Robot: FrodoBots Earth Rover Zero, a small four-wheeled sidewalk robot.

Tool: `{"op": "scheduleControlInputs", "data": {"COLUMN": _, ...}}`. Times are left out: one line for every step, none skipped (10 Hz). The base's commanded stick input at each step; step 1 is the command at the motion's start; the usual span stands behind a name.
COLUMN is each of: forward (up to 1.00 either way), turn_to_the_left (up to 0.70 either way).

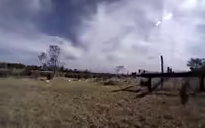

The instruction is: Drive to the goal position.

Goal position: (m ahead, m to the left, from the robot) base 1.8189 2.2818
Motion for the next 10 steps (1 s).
{"op": "scheduleControlInputs", "data": {"forward": 0.7, "turn_to_the_left": 0.0}}
{"op": "scheduleControlInputs", "data": {"forward": 0.7, "turn_to_the_left": 0.0}}
{"op": "scheduleControlInputs", "data": {"forward": 0.7, "turn_to_the_left": 0.0}}
{"op": "scheduleControlInputs", "data": {"forward": 0.7, "turn_to_the_left": 0.0}}
{"op": "scheduleControlInputs", "data": {"forward": 0.7, "turn_to_the_left": 0.0}}
{"op": "scheduleControlInputs", "data": {"forward": 0.7, "turn_to_the_left": 0.0}}
{"op": "scheduleControlInputs", "data": {"forward": 0.7, "turn_to_the_left": 0.0}}
{"op": "scheduleControlInputs", "data": {"forward": 0.0, "turn_to_the_left": 0.0}}
{"op": "scheduleControlInputs", "data": {"forward": 0.0, "turn_to_the_left": 0.0}}
{"op": "scheduleControlInputs", "data": {"forward": 0.0, "turn_to_the_left": 0.0}}
